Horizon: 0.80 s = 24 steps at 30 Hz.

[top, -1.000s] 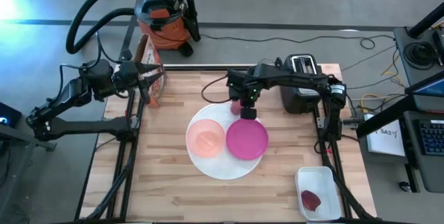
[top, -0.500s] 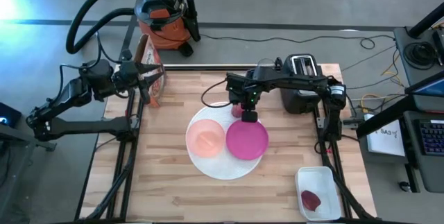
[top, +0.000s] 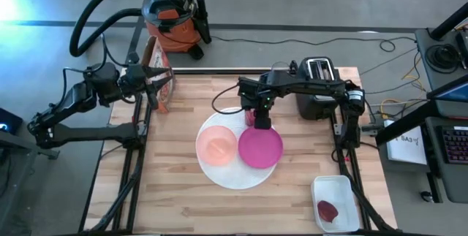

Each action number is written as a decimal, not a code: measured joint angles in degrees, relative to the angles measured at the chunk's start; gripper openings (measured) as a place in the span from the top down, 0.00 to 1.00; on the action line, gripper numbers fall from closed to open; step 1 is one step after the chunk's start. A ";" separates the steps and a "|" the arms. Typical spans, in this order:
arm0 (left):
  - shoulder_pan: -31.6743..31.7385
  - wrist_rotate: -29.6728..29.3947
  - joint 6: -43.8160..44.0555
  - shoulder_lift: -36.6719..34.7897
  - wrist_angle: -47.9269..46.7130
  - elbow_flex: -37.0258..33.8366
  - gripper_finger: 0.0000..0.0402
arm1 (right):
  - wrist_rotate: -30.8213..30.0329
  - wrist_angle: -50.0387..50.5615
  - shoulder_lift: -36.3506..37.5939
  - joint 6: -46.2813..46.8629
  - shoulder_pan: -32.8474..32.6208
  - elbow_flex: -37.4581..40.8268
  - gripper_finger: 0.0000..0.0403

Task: Arrange a breakfast setting
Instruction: Put the red glass of milk on the white table mat at the top of the pink plate, then move the transparent glass with the spoon to the top center of the table

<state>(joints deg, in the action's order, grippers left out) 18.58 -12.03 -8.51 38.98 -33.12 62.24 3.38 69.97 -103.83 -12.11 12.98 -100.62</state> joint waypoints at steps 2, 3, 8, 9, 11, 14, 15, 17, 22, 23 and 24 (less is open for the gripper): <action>0.00 -0.01 -0.01 0.00 -0.01 0.00 0.73 | -0.04 0.03 0.17 0.06 0.01 0.00 0.76; -0.02 0.00 0.00 0.00 -0.02 0.00 0.73 | -0.08 0.08 0.31 0.07 0.02 0.00 0.76; -0.01 0.00 -0.01 0.00 0.00 0.00 0.73 | -0.13 2.39 1.01 1.12 0.02 -2.59 0.75; -0.01 0.00 -0.02 -0.01 0.00 0.00 0.73 | -0.13 3.45 1.01 2.26 0.02 -3.97 0.75; 0.00 0.00 -0.01 0.00 -0.01 0.00 0.73 | -0.48 5.67 1.01 3.80 0.02 -7.13 0.76; 0.00 0.00 -0.02 0.00 -0.02 0.00 0.73 | -1.57 8.45 1.01 5.72 0.02 -11.88 0.77; 0.00 0.00 -0.02 0.00 -0.09 0.00 0.73 | -3.13 8.97 1.01 6.67 0.02 -13.22 0.77; 0.01 0.00 -0.02 0.00 -0.41 0.00 0.73 | -7.23 9.65 1.01 9.28 0.37 -15.50 0.77; 0.01 -0.01 -0.02 -0.01 -1.41 -0.02 0.73 | -9.49 13.46 1.05 17.19 4.37 -17.94 0.74; 0.00 0.00 -0.01 0.00 -1.50 -0.02 0.73 | -9.55 14.47 1.05 17.97 5.42 -17.94 0.73; -0.01 -0.01 -0.02 0.00 -1.54 -0.02 0.73 | -9.53 15.27 1.05 18.60 6.47 -17.84 0.71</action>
<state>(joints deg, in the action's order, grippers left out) 18.58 -12.05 -8.54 38.98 -34.66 62.22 -6.15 85.24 -102.78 6.49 19.45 -118.46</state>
